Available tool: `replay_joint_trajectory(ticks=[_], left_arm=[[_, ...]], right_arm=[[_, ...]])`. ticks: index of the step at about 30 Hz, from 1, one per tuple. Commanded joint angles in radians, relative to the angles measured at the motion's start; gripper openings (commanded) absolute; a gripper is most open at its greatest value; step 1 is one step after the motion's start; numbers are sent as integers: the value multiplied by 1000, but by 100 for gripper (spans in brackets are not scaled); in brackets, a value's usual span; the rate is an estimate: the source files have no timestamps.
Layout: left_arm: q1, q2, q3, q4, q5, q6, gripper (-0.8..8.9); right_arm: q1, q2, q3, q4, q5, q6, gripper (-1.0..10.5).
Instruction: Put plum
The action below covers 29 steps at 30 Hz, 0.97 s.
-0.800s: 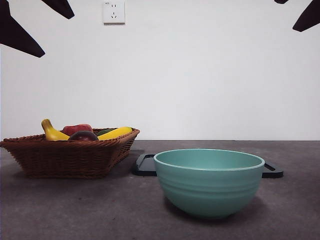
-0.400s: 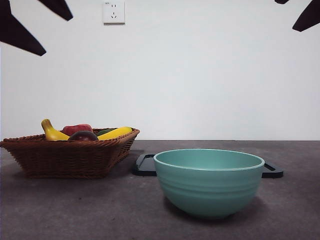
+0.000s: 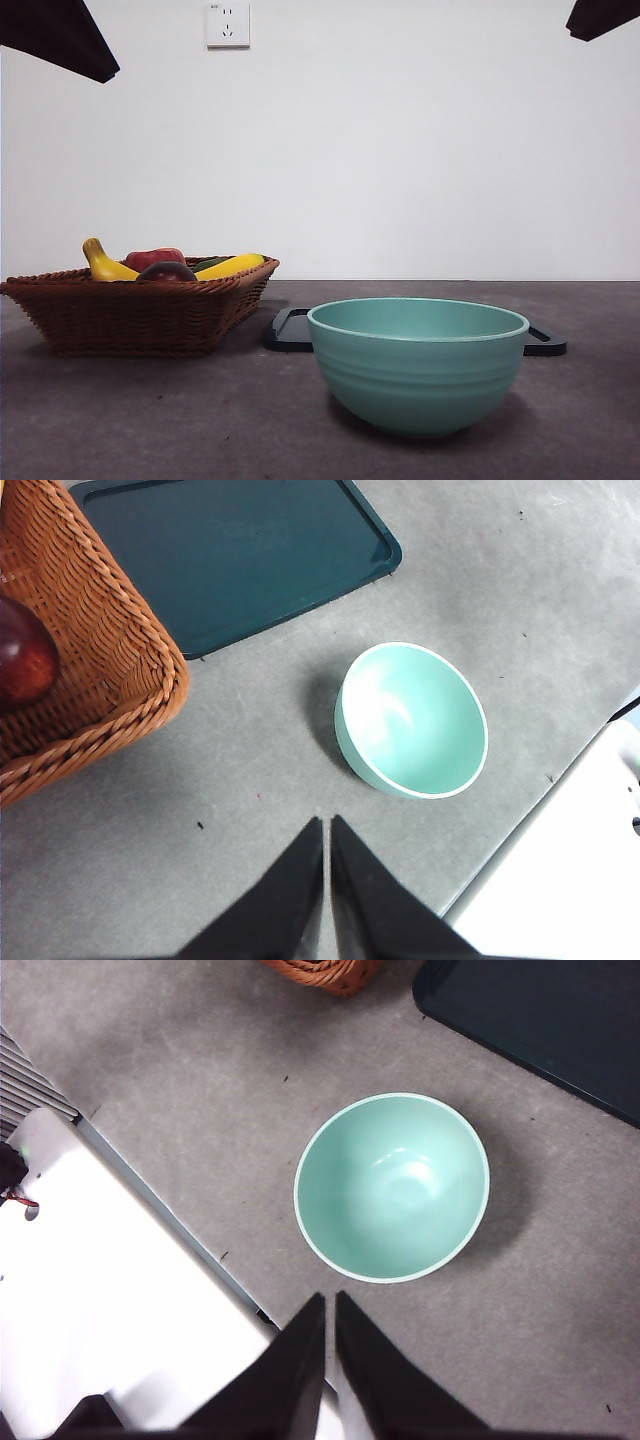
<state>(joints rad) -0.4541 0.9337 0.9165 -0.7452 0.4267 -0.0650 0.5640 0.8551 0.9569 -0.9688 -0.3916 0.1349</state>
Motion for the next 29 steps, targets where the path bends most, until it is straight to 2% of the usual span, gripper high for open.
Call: replay_joint_trajectory(ticks=[1,21,25,29], left_arm=[[-5,5,21,8,8,12,9],[-5,4,21,8,8,13,9],[21,-32,21,35,-23,110,8],[110,-119,14,181,-124,170,8]], right_arm=[[9,6,19,3,-1,-12,6],[9,6,19,3,-1,-12,6],[9,6,19,3,-1,-12,6],[9,6,19,3,-1,-12,6]])
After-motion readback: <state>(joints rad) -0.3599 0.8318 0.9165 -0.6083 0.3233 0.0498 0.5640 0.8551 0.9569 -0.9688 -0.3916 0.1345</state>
